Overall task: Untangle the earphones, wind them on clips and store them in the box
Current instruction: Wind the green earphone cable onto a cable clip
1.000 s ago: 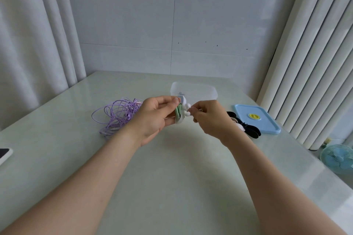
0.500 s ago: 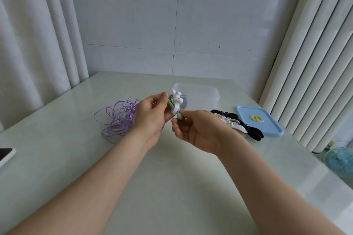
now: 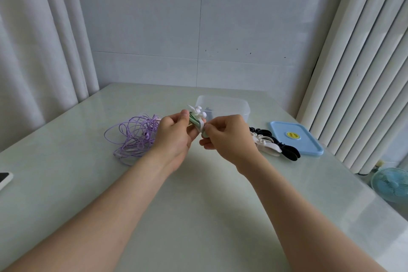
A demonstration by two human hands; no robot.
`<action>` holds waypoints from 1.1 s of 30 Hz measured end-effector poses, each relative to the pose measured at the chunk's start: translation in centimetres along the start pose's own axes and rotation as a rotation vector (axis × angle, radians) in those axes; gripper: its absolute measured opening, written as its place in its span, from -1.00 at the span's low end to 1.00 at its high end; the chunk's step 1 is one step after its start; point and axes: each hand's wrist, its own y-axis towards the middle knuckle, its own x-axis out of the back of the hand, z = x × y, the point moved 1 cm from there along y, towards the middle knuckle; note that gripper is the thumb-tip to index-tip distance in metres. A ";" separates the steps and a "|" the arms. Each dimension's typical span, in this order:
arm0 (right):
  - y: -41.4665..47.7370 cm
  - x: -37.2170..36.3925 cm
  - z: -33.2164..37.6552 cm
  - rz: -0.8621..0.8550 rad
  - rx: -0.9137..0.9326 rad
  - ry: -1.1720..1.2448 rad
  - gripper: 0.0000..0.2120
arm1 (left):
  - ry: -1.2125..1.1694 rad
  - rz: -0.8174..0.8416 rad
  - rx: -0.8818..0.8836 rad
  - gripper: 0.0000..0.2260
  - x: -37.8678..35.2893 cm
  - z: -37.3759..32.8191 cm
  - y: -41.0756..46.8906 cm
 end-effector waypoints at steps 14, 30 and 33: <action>0.5 0.8 -0.6 0.134 -0.395 0.718 -0.80 | 0.497 0.065 -0.370 -0.83 -0.1 -0.5 -0.9; 1.8 3.3 -1.2 -0.020 -0.236 0.600 -0.67 | 0.866 0.265 -0.482 -0.83 -1.7 -0.6 -1.3; 2.2 3.3 -1.6 -0.194 -0.204 0.505 -0.71 | 1.048 0.096 -0.562 -0.73 -1.7 -0.9 1.0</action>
